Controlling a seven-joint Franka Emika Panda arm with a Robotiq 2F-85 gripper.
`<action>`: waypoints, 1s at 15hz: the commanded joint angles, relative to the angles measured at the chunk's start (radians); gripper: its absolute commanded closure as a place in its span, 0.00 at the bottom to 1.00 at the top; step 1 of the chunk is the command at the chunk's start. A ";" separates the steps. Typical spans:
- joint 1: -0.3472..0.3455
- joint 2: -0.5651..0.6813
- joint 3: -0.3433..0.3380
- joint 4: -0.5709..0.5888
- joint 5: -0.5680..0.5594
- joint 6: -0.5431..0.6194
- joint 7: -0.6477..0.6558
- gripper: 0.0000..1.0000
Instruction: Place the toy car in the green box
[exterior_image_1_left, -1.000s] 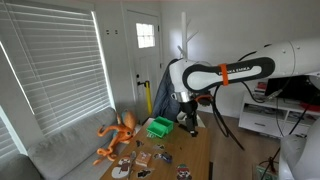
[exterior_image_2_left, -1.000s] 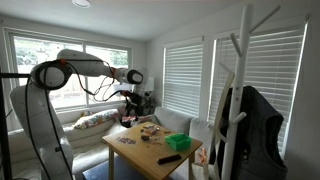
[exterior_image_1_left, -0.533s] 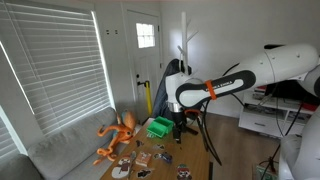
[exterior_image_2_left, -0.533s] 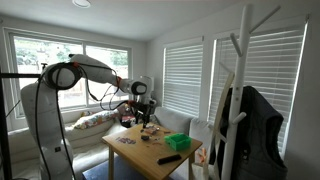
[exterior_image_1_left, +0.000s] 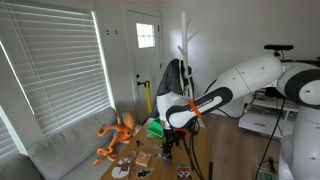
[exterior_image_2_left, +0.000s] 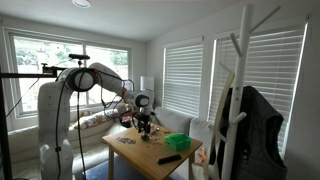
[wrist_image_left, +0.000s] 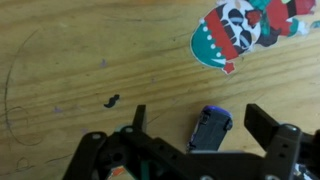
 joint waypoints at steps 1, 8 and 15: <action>0.010 0.057 0.004 0.031 -0.024 0.070 0.073 0.00; 0.024 0.105 0.006 0.058 -0.011 0.114 0.101 0.12; 0.017 0.082 -0.002 0.045 0.009 0.095 0.098 0.65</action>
